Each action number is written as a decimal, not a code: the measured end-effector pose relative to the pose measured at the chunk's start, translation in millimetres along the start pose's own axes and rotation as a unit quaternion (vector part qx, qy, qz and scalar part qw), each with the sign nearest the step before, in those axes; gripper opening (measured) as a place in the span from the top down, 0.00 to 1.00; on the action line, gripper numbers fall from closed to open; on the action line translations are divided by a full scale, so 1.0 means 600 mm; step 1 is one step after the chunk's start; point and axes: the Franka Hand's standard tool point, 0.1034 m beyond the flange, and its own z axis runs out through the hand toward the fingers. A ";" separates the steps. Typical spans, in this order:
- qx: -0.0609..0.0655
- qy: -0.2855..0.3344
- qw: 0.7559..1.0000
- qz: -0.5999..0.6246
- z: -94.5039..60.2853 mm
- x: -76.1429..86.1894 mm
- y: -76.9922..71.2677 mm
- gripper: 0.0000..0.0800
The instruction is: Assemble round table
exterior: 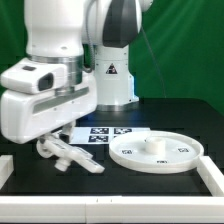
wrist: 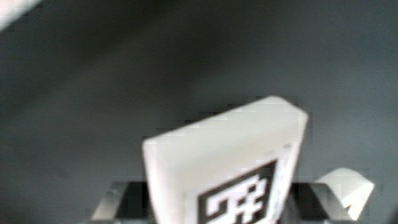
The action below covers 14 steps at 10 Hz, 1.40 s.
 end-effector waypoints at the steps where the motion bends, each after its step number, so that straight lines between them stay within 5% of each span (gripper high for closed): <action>1: 0.004 -0.005 1.000 0.000 0.006 -0.012 0.012 0.63; 8: 0.013 -0.011 1.000 0.002 0.035 -0.041 0.023 0.63; 11: 0.013 -0.011 1.000 0.002 0.035 -0.041 0.023 0.23; 13: 0.012 -0.011 1.000 0.002 0.033 -0.041 0.023 0.20; 14: 0.002 -0.007 1.000 0.002 0.007 -0.040 0.029 0.19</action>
Offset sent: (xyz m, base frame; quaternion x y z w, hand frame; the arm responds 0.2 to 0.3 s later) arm 0.0022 -0.0155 -0.0089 0.0166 0.0005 -0.0014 0.9999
